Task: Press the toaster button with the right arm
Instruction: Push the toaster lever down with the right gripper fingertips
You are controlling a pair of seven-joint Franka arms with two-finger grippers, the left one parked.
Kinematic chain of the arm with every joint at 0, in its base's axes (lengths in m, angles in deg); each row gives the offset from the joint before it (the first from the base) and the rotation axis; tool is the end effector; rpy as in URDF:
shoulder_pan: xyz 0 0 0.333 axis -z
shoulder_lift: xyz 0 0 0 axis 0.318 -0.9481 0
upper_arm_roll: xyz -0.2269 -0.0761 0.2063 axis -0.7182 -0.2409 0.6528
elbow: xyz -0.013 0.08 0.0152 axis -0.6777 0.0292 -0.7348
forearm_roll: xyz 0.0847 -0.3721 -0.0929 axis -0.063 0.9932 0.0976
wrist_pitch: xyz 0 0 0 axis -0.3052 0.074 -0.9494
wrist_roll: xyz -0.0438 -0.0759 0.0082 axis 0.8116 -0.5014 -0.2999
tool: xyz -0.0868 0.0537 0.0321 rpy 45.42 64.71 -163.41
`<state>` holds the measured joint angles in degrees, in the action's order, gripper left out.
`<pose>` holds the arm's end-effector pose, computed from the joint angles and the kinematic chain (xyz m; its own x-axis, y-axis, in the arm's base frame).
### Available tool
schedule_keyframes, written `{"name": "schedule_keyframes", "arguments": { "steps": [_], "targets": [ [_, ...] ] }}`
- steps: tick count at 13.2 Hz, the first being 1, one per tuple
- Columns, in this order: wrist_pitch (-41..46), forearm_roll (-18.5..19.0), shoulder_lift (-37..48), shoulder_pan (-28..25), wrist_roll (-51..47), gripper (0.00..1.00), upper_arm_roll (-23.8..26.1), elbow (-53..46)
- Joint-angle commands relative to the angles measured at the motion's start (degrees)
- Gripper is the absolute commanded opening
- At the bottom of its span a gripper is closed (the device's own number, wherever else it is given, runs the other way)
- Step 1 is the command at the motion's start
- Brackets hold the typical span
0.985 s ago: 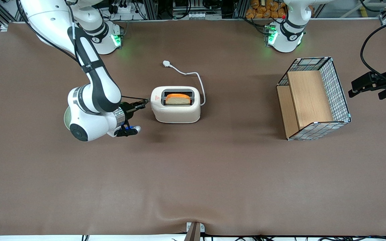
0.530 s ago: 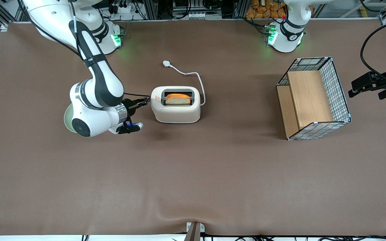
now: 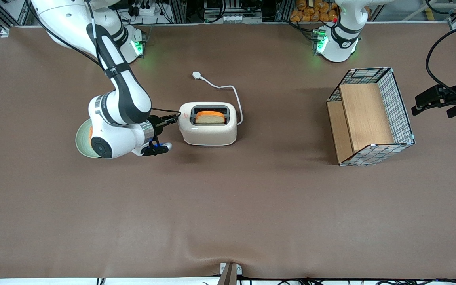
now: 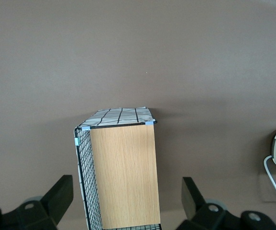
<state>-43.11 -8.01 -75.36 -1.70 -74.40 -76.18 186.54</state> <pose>0.5338 0.2488 0.2700 0.8071 0.2551 -0.5325 -0.0058 -0.8984 -0.4391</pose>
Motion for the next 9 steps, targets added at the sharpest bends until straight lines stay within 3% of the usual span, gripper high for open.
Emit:
{"name": "schedule_keyframes", "arguments": {
  "steps": [1, 9],
  "targets": [
    [-2.0, -0.3, 1.2, -0.6, -0.1, 0.00, -0.4, 2.3],
    [-4.3, -0.3, -0.5, -0.1, 0.7, 0.00, -0.4, 3.2]
  ]
}}
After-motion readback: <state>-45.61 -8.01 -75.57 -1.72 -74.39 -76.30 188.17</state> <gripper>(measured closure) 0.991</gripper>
